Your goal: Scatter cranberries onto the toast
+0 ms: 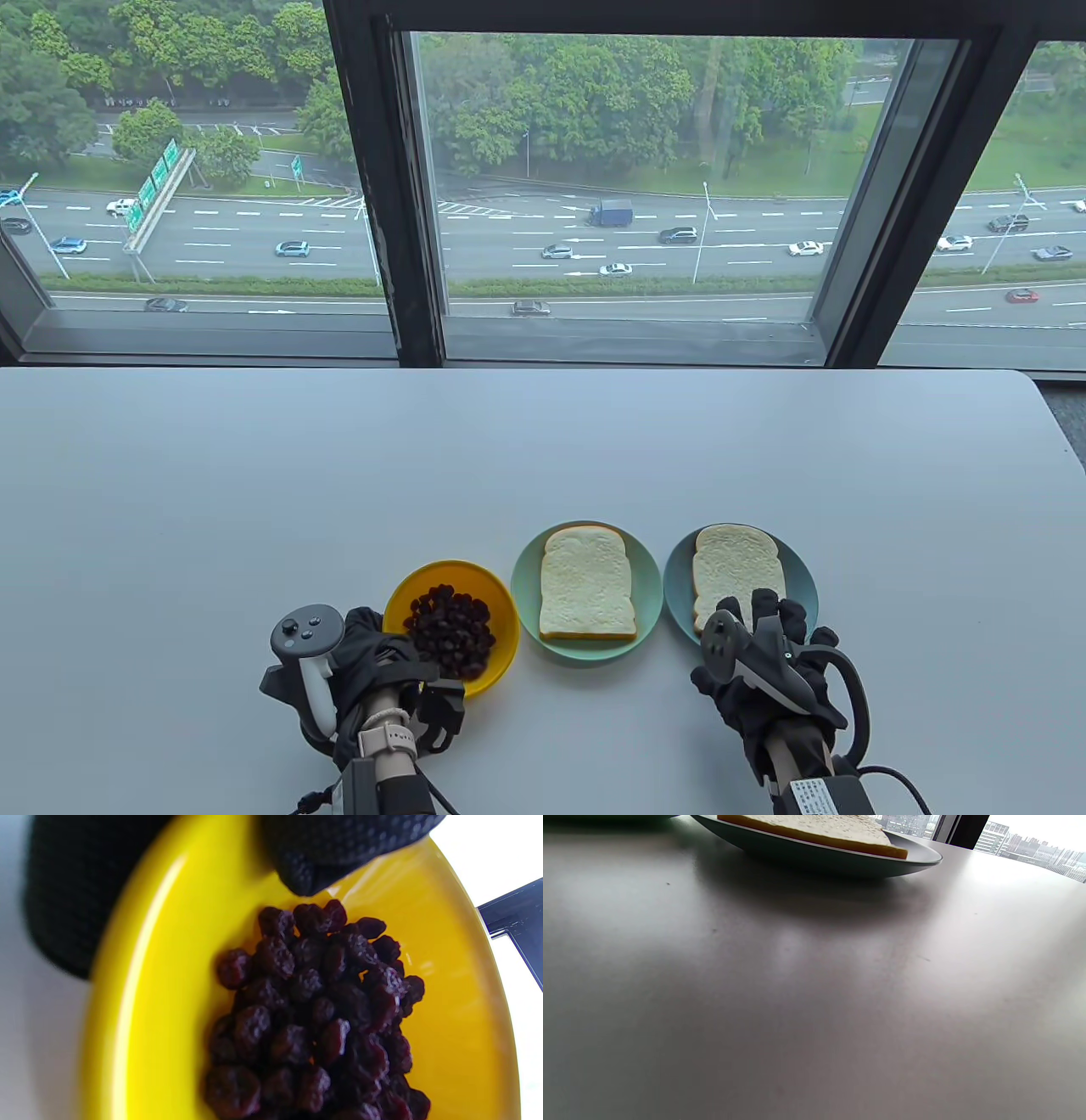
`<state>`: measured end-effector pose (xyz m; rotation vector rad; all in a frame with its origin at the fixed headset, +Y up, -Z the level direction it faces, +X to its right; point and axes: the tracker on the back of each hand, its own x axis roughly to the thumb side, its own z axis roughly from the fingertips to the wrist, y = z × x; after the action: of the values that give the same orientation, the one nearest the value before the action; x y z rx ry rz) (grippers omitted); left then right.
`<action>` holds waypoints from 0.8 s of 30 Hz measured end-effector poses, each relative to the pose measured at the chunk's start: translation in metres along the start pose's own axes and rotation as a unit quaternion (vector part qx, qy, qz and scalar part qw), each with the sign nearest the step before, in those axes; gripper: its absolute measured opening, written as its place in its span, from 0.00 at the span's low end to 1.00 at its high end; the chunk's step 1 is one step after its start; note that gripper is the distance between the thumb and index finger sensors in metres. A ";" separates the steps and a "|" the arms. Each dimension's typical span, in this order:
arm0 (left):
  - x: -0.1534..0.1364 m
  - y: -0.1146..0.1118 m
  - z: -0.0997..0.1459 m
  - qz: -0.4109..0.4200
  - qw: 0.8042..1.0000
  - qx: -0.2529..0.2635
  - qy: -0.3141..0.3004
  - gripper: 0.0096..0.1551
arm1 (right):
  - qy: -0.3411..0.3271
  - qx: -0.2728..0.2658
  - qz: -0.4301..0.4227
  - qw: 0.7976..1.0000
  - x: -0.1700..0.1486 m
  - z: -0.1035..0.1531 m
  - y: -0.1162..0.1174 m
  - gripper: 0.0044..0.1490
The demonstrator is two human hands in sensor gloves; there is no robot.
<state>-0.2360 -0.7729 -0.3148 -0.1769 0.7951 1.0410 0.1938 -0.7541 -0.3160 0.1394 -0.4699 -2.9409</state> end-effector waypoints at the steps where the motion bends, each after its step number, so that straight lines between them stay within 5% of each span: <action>1: 0.000 -0.001 0.000 0.002 1.000 -0.001 -0.003 0.19 | 0.000 0.000 0.000 1.000 0.000 0.000 0.000 0.54; 12: 0.018 -0.016 0.017 0.101 0.986 -0.117 -0.060 0.17 | 0.003 0.000 -0.002 1.000 -0.002 0.001 0.001 0.54; 24: 0.047 -0.040 0.054 0.054 0.968 -0.205 -0.132 0.17 | 0.000 -0.004 -0.016 1.000 -0.006 -0.001 0.000 0.54</action>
<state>-0.1634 -0.7344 -0.3162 -0.3419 0.3432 1.2957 0.1994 -0.7531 -0.3169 0.1465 -0.4589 -2.9738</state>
